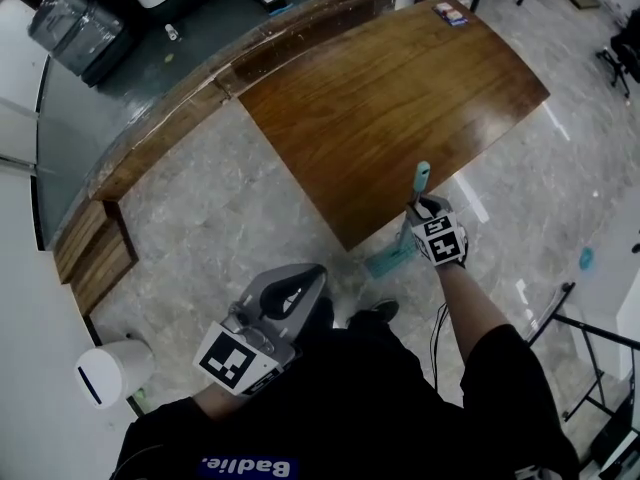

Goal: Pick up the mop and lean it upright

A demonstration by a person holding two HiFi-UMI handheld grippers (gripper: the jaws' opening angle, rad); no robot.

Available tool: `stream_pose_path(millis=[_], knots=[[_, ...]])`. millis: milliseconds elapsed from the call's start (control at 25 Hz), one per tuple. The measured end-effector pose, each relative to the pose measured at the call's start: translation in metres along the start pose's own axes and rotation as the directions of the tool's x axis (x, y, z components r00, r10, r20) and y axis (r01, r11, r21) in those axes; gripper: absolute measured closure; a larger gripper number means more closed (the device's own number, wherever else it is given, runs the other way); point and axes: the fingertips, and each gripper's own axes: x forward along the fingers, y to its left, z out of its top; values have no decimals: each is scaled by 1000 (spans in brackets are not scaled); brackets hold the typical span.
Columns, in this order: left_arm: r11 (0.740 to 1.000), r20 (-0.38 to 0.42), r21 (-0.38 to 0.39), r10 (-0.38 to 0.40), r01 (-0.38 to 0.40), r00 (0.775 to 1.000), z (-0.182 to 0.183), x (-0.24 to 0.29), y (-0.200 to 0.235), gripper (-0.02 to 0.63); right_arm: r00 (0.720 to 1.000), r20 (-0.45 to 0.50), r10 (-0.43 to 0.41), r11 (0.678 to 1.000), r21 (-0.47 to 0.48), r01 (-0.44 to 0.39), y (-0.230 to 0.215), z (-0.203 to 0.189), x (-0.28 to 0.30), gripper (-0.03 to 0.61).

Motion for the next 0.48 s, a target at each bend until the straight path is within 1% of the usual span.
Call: stream_pose_path(millis=[40,120,240,280,360,480], knots=[[1000,3,1,-1,1,1000,1,0,1,594,1000,0,2,1000,0,-2,0,0,1,461],[1000,3,4,-6,6,1000,2,1,0,594,1000,-1,8,1000,3,-8,0,0,2,409],[1000,2,11,-14,14,1000,3,1,-1,594,1000,-5,14,1000,18,-14,1,-2,1,362],[1000,-2,15,-14,14,1000,2,0,-1,594,1000,-6,15,1000,25,-15,2,-2,1,351],[1000,1,23,-18,18,1000,4,-1,-1,594,1000,-4,9,999,35,-8,1,-4,0,350],[999,18,22,-38,37,999,9,0,-1,594,1000,2,-22,998,51,21,-6,-6,-10,341]])
